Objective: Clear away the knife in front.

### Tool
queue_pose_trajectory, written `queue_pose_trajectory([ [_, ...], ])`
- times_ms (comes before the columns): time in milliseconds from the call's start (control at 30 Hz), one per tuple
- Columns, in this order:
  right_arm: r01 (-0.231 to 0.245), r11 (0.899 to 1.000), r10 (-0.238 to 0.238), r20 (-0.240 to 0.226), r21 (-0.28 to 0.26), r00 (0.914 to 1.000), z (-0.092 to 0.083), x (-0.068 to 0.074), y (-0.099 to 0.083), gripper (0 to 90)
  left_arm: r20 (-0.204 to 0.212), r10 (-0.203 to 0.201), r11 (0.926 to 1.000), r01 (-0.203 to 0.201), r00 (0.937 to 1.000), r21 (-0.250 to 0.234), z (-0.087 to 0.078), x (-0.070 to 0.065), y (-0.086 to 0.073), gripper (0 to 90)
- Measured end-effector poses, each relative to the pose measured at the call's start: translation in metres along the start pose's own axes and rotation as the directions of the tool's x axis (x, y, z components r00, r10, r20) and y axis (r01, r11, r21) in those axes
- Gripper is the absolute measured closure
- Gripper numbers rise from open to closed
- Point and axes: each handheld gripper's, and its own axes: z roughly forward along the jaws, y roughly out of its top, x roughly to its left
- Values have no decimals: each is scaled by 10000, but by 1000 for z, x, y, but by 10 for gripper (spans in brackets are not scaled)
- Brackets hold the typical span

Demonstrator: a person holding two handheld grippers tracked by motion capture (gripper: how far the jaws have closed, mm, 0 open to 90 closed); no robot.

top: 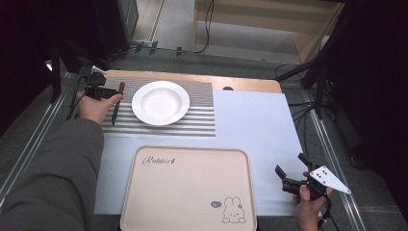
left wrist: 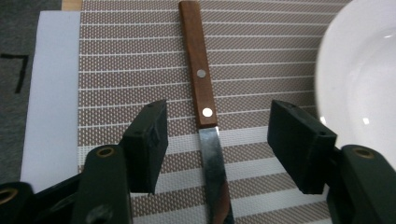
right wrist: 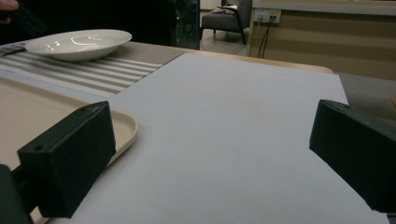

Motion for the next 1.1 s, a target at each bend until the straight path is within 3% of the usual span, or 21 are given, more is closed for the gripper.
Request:
queue_pose_trajectory([
  [167,15,10000,-15,-52,7,10000,0,0,0,0,8,-106,9998,105,9999,189,8,1,5,447],
  [267,64,10000,-64,-61,14,10000,0,1,0,0,-83,-36,9984,41,10000,563,14,1,7,479],
  [467,62,10000,-62,-86,-12,9999,0,1,0,0,-118,70,9972,-61,9999,743,18,-2,12,554],
  [600,85,10000,-85,-88,-13,9999,0,1,0,0,95,-45,9962,36,9999,866,22,-1,13,606],
  [700,60,10000,-60,-105,-15,9999,0,1,0,0,-20,45,9948,-43,10000,1014,25,-1,12,627],
  [1100,114,9999,-114,-86,-26,9999,0,1,0,0,-174,-45,9957,61,9998,926,30,1,11,670],
])
